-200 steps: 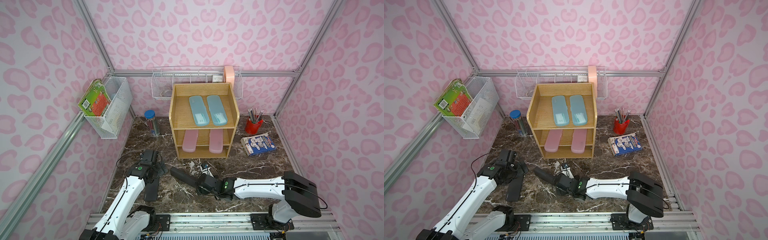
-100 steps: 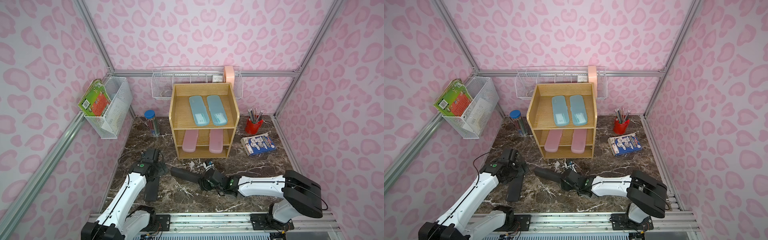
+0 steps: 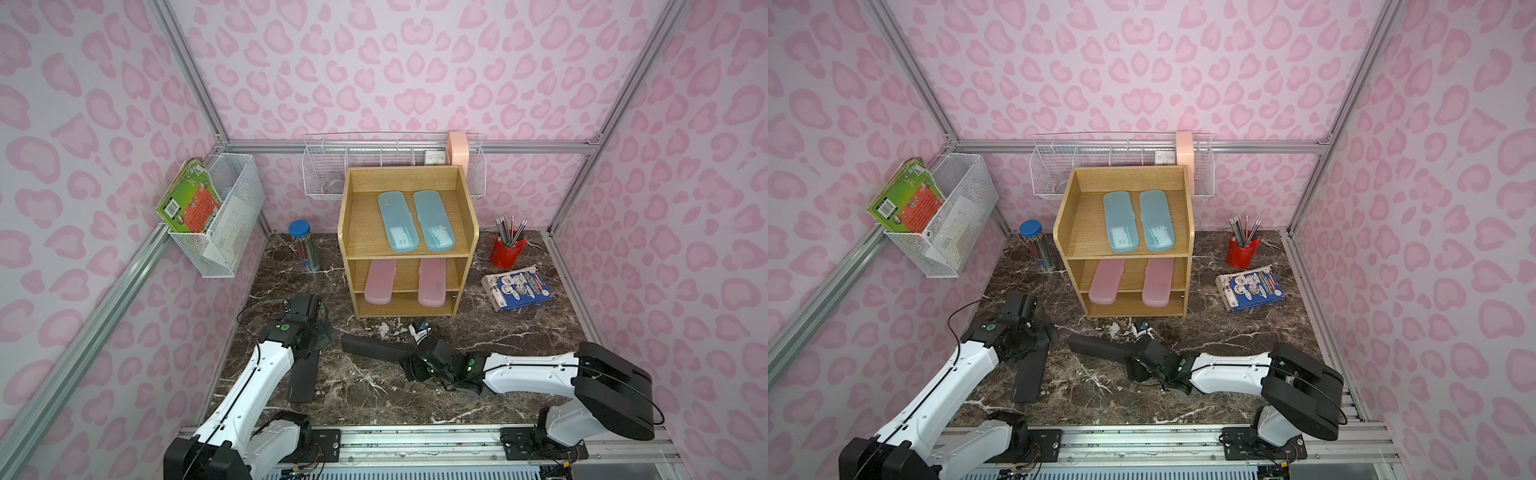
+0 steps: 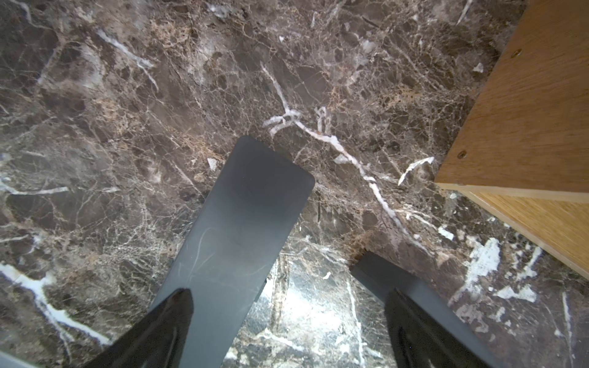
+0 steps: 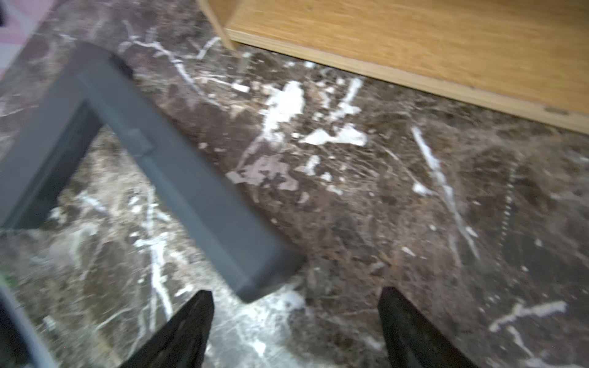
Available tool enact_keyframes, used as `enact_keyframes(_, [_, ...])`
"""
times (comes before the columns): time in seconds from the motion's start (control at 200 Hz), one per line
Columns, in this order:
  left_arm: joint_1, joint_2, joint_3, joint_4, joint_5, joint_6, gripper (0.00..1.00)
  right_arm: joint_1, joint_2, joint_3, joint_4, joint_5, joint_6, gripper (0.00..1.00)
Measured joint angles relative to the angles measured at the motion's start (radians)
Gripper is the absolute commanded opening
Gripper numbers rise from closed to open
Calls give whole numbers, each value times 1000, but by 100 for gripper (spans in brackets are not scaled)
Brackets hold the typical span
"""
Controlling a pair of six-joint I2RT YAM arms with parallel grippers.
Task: Place the pencil cases on the shelf according to color
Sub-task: Adjust the pencil case at the center of the board, then pick up the pencil case from the center of the board.
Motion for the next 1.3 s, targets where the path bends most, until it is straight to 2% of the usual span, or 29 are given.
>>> enact_keyframes(0.3, [0, -10, 0, 0, 1, 15, 99, -19, 69, 43, 48, -27, -164, 95])
enact_keyframes(0.46, [0, -8, 0, 0, 1, 18, 99, -29, 126, 54, 98, -58, -234, 89])
enact_keyframes(0.5, [0, -8, 0, 0, 1, 18, 99, -32, 140, 54, 116, -72, -249, 86])
enact_keyframes(0.59, [0, -8, 0, 0, 1, 18, 99, -32, 164, 39, 174, -101, -270, 71])
enact_keyframes(0.685, [0, -8, -2, 2, 1, 18, 99, -31, 190, 13, 237, -126, -275, 63])
enact_keyframes(0.815, [0, -8, -8, 4, 0, 21, 99, -31, 221, 11, 297, -150, -282, 46])
enact_keyframes(1.06, [0, -29, -32, 7, -5, 21, 99, -12, 198, -25, 359, -148, -272, 33])
enact_keyframes(1.3, [0, -46, -41, 8, -15, 21, 99, 31, 39, -203, 420, -84, -174, 24])
